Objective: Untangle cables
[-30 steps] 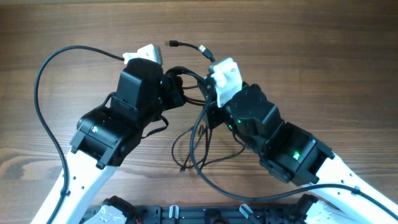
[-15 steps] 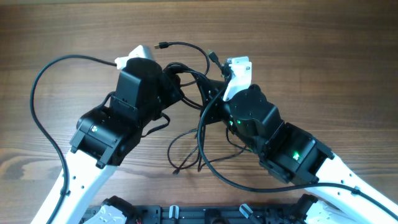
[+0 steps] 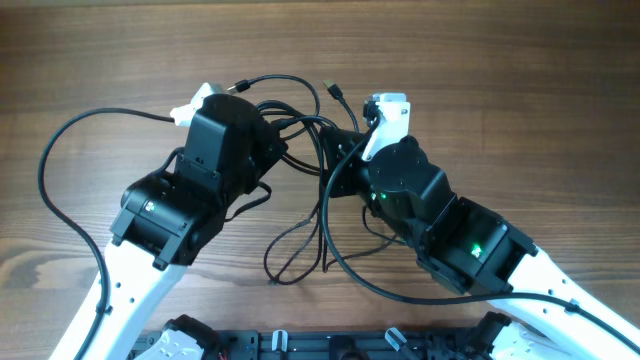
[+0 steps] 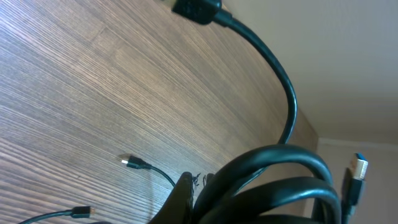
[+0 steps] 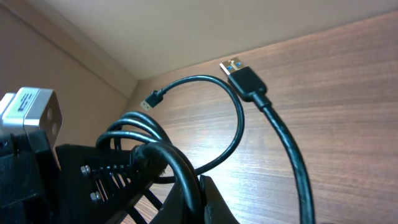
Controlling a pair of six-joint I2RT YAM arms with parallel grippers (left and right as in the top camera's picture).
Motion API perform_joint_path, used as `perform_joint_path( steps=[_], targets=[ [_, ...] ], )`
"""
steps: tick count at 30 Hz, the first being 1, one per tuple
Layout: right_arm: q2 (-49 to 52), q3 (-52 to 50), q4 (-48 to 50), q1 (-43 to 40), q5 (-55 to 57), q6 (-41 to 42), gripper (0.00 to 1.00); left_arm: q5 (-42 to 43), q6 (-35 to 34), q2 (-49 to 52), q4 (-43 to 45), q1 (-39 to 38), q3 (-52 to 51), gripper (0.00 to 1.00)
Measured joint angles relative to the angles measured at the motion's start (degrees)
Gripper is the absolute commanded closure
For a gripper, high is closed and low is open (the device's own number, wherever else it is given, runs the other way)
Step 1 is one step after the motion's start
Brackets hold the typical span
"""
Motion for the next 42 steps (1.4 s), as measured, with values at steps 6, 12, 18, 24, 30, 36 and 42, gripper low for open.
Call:
perform_joint_path(
  steps=[6, 12, 18, 24, 30, 36, 42],
  targets=[
    [0.0, 0.0, -0.3, 0.0, 0.5, 7.8, 0.96, -0.9, -0.6, 0.0, -0.1, 0.2, 0.0, 0.96],
    [0.0, 0.0, -2.2, -0.1, 2.2, 15.3, 0.84, -2.3, -1.2, 0.0, -0.4, 0.3, 0.0, 0.96],
    [-0.1, 0.0, -3.5, -1.6, 7.1, 19.7, 0.74, -8.1, -2.7, 0.0, -0.5, 3.2, 0.0, 0.96],
    [-0.1, 0.0, -4.3, -1.6, 8.0, 20.8, 0.45, -9.0, -2.0, 0.0, -0.3, 3.2, 0.0, 0.96],
    [-0.1, 0.0, -8.0, -1.6, 8.0, 20.0, 0.21, -6.2, 12.1, 0.0, 3.8, 3.2, 0.0, 0.96],
    [-0.1, 0.0, -6.8, -1.6, 3.3, 3.8, 0.03, 6.1, 33.3, 0.0, 5.2, 3.2, 0.0, 0.96],
    [-0.1, 0.0, -6.3, -1.6, 2.3, -6.1, 0.02, 16.1, 39.0, 0.0, 5.6, 3.2, 0.0, 0.96]
  ],
)
